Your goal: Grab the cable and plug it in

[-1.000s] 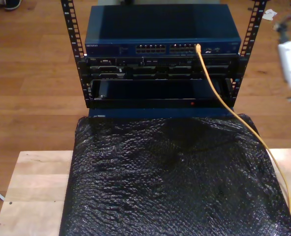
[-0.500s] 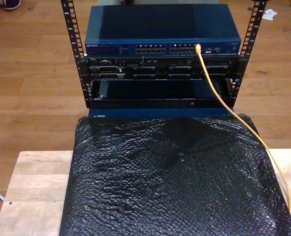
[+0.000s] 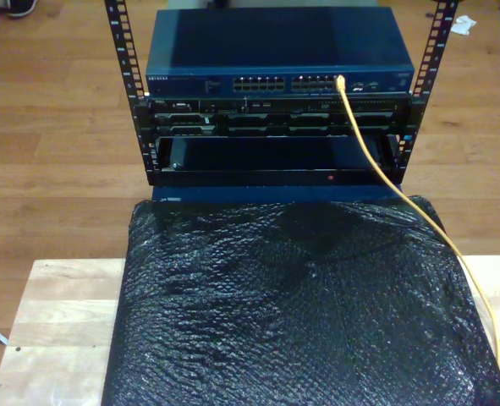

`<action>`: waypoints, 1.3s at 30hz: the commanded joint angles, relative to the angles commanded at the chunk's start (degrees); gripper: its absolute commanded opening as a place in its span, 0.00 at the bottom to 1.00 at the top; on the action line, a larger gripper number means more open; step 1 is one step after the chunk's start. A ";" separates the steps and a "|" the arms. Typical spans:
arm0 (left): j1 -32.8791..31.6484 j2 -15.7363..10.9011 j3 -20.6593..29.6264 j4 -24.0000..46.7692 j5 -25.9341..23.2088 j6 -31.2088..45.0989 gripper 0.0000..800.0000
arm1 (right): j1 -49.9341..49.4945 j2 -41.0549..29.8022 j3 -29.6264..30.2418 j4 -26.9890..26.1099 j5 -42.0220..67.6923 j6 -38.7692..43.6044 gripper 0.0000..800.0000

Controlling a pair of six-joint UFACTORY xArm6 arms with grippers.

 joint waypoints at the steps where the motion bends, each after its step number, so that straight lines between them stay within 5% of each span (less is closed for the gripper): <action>1: 0.00 0.00 0.00 0.00 0.00 0.00 1.00 | -1.14 -0.18 0.35 -1.05 0.97 -0.44 0.99; 22: -0.09 0.00 0.00 0.00 0.00 0.00 1.00 | -20.84 -10.37 15.12 -13.19 3.25 -18.81 0.99; 39: -0.09 0.00 0.00 0.00 0.00 0.00 1.00 | -27.69 -16.26 27.96 -13.54 -1.67 -22.33 0.99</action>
